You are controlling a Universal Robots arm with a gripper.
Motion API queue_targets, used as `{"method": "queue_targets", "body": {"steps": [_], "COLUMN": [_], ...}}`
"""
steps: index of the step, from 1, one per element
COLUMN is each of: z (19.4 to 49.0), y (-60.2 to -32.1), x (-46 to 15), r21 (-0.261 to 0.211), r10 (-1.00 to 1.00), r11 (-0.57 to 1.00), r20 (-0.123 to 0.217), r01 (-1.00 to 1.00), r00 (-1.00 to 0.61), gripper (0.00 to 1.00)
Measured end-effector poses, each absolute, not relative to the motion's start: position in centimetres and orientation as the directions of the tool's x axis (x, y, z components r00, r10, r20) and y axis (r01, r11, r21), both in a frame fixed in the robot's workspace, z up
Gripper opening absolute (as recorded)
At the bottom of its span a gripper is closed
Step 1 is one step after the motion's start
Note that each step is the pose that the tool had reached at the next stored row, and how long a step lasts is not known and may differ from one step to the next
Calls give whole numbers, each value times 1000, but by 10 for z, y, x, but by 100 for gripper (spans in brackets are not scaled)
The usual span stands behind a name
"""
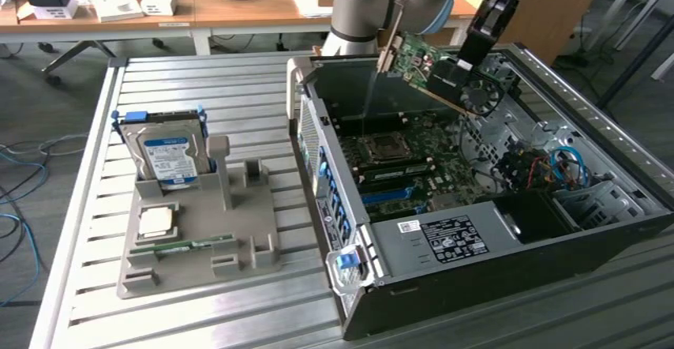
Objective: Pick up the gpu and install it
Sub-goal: 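Insert the gpu into the slot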
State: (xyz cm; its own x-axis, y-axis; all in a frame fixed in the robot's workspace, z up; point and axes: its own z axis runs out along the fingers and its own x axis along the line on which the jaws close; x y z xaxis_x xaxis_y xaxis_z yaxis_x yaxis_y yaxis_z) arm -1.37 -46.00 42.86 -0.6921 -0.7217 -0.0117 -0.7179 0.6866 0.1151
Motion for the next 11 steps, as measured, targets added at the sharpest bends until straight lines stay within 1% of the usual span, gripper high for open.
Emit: {"method": "queue_targets", "body": {"steps": [11], "z": [428], "y": [-460], "x": [-14], "r21": [113], "r10": [-811], "r11": [580], "r20": [-9], "r01": [-807], "r00": [-585], "gripper": [26]}}
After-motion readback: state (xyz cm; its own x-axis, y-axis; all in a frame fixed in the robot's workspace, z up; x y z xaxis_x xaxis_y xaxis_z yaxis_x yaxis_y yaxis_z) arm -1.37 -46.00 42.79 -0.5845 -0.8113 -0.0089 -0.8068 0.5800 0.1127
